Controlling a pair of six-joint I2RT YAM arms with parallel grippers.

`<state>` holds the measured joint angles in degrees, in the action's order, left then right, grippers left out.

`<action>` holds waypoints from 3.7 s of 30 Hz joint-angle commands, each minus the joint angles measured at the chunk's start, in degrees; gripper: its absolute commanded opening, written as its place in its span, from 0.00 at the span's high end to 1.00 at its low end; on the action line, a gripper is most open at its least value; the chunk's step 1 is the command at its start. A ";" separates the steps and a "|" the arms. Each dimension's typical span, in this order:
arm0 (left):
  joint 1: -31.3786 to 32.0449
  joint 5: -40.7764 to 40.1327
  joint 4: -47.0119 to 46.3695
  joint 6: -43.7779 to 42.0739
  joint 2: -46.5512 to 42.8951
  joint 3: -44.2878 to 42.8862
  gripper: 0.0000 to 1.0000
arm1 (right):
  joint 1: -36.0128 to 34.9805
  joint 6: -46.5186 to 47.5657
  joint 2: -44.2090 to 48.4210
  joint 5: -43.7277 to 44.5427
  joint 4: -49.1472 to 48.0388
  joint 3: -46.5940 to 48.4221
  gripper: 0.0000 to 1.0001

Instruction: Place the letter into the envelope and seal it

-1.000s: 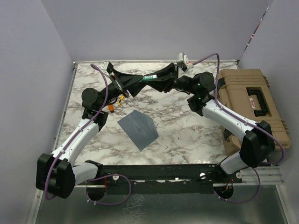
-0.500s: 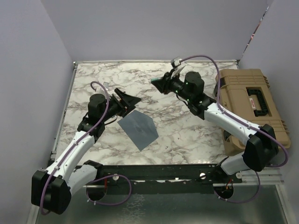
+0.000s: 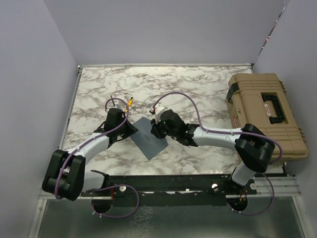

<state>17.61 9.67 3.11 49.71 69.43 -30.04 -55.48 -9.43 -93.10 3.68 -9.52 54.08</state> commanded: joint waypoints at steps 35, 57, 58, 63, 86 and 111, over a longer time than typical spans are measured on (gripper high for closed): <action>-5.56 4.20 -12.56 1.25 18.95 5.72 1.00 | -7.02 11.44 -10.94 5.35 6.80 3.40 0.99; -5.83 5.22 -13.57 0.20 19.85 6.60 1.00 | -4.08 4.81 -20.29 6.10 12.79 15.02 0.99; -5.83 5.03 -13.57 0.17 19.91 6.51 1.00 | -4.21 4.26 -19.27 5.61 13.18 13.75 0.99; -5.76 4.70 -13.79 0.27 21.02 6.05 1.00 | -5.58 4.04 -14.99 3.19 15.73 9.67 0.99; -6.17 5.45 -14.35 0.27 22.42 5.61 1.00 | -2.34 3.33 -18.43 2.82 18.50 13.91 0.99; -6.16 5.70 -14.38 1.12 22.88 5.32 1.00 | -2.22 3.05 -19.38 3.13 15.27 14.70 0.99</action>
<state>11.73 19.79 -20.71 52.95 88.73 -26.57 -58.06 -7.22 -110.52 6.28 2.20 69.63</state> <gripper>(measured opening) 0.002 0.248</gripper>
